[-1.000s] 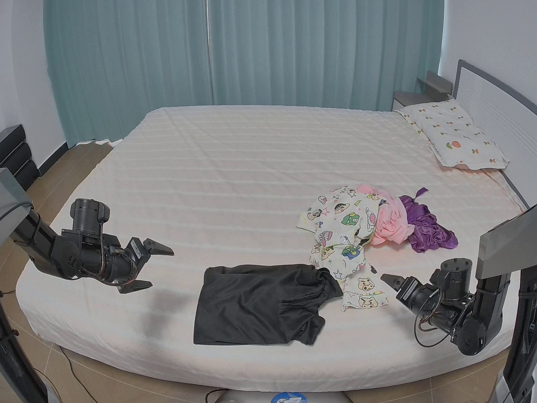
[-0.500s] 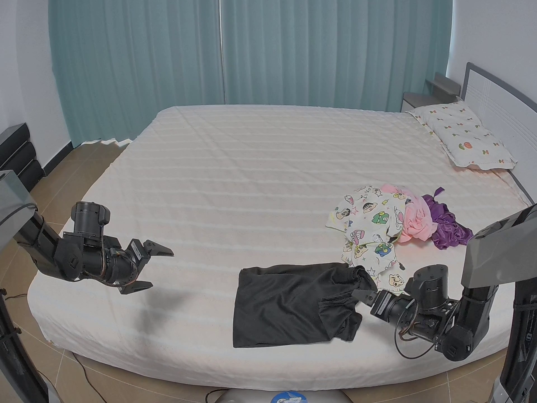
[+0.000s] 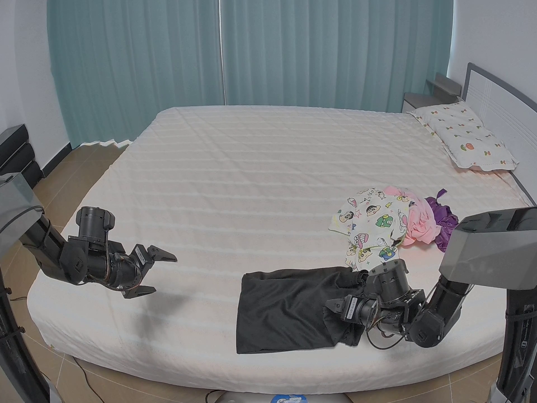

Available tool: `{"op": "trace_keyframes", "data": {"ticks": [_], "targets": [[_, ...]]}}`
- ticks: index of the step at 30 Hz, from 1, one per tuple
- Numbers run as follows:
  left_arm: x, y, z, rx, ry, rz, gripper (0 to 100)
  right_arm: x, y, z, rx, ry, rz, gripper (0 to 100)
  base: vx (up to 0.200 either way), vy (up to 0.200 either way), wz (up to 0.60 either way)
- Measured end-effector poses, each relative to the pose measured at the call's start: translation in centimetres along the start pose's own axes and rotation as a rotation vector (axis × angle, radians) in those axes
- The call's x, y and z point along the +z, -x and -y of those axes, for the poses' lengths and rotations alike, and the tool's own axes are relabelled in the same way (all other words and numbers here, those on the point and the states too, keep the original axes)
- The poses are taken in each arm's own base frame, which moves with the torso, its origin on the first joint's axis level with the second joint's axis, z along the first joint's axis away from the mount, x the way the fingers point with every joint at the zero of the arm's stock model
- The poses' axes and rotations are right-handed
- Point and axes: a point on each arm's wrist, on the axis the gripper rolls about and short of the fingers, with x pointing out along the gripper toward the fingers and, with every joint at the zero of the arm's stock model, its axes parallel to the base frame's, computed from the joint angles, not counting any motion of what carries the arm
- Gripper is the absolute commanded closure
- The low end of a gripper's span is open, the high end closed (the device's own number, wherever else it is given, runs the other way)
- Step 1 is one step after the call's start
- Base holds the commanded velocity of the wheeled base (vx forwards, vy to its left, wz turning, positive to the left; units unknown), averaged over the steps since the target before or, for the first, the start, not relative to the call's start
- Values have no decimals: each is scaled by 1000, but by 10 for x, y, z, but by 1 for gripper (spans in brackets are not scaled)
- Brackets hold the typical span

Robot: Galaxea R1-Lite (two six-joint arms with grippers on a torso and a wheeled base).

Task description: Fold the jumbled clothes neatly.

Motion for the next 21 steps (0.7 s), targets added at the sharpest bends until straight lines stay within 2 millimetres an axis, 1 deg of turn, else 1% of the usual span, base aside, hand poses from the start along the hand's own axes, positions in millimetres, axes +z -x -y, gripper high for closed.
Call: {"op": "trace_keyframes", "data": {"ticks": [6,7,9,14,17,21], "targets": [[0,-2,-1,2,0,-3,0,4,-11,-17,-37,106,4,0,0,0,0],[0,-2,-1,2,0,-3,0,4,-13,-18,-41,121,0,100,0,0,0],[1,-3,-1,2,0,-3,0,0,-16,-21,-52,157,-15,100,0,0,0],[1,-3,-1,3,1,-3,0,-2,-17,-19,-66,164,-21,100,0,0,0],[1,-3,-1,4,2,-3,0,-2,-14,-15,-77,162,-26,100,0,0,0],[1,-3,-1,4,2,-4,0,-3,-4,-6,-95,156,-35,100,0,0,0]]}}
